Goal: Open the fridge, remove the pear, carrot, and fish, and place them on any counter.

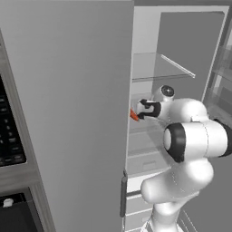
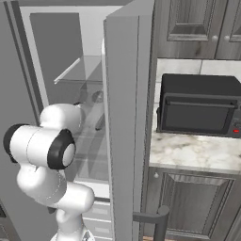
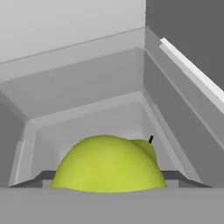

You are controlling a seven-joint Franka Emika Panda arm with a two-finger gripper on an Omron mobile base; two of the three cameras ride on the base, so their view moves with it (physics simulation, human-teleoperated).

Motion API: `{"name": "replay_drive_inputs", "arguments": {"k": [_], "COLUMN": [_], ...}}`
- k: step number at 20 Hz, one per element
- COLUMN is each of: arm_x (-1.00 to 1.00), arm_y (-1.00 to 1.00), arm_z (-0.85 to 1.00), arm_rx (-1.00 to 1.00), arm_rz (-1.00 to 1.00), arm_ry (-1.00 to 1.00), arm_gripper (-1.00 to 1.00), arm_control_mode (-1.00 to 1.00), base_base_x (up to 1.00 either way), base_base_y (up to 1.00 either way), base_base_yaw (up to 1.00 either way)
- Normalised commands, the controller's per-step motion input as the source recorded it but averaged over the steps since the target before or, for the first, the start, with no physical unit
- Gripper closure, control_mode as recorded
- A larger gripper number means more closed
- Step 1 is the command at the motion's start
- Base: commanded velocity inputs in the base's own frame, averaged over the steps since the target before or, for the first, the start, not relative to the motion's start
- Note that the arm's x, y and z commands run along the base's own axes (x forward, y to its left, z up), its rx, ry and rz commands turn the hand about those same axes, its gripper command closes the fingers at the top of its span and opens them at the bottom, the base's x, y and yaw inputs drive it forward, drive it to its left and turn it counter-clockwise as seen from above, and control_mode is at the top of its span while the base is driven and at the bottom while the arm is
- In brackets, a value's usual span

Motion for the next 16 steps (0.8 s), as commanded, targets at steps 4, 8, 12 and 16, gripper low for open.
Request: {"name": "replay_drive_inputs", "arguments": {"k": [4,8,12,16], "arm_x": [-1.00,-1.00,-1.00,-1.00], "arm_y": [0.00,0.02,0.10,0.22], "arm_z": [0.41,0.74,0.83,0.82], "arm_rx": [-0.05,-0.10,-0.11,-0.05], "arm_rz": [0.00,0.00,0.00,0.04], "arm_ry": [0.00,0.00,0.00,0.00], "arm_gripper": [1.00,1.00,1.00,1.00], "arm_control_mode": [-1.00,-1.00,-1.00,-1.00], "base_base_x": [0.00,0.00,0.00,0.00], "base_base_y": [0.00,0.00,0.00,0.00], "base_base_yaw": [0.00,0.00,0.00,0.00]}}
